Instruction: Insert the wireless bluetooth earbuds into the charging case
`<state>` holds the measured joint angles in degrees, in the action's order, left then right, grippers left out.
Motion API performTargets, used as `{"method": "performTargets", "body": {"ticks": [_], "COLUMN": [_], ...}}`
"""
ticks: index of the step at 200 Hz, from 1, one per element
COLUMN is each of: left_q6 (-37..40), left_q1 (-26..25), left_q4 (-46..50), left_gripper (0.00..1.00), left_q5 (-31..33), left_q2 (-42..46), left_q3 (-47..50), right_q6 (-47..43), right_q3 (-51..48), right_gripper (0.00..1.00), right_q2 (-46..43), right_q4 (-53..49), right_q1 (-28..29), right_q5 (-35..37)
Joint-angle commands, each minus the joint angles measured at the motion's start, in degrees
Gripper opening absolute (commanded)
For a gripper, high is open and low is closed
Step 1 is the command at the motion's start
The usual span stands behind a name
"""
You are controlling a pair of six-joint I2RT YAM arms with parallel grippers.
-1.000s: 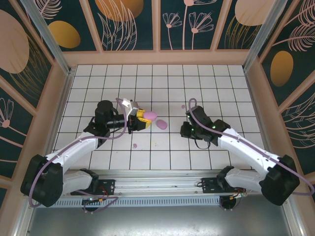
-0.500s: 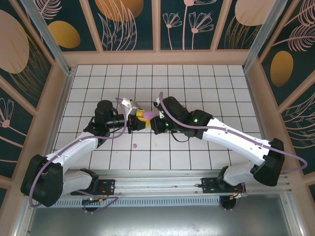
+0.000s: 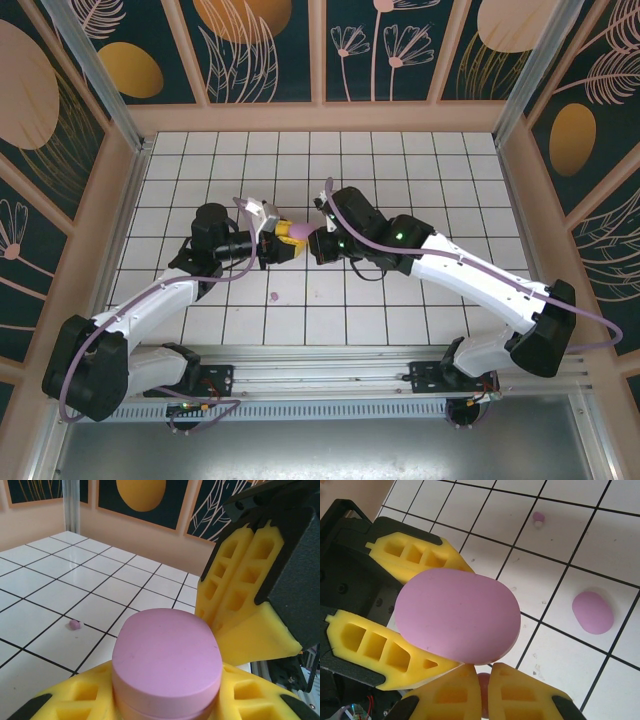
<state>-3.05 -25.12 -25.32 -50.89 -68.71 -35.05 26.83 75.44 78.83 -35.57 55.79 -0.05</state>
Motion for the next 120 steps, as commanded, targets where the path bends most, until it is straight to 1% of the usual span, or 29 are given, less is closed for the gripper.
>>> {"method": "performTargets", "body": {"ticks": [1,120], "left_q6": [0.28,0.76], "left_q1": [-0.40,-0.54], "left_q4": [0.07,1.10], "left_gripper": [0.00,0.00], "left_q5": [-3.90,-3.88], "left_q2": [0.94,1.14], "left_q3": [-0.59,-0.54], "right_q6": [-1.51,-2.30], "right_q3": [3.78,6.82], "right_gripper": [0.06,0.06], "right_q2": [0.88,1.62], "right_q4": [2.01,1.52], "right_q1": [-1.36,-1.60], "right_q5": [2.15,2.32]}}
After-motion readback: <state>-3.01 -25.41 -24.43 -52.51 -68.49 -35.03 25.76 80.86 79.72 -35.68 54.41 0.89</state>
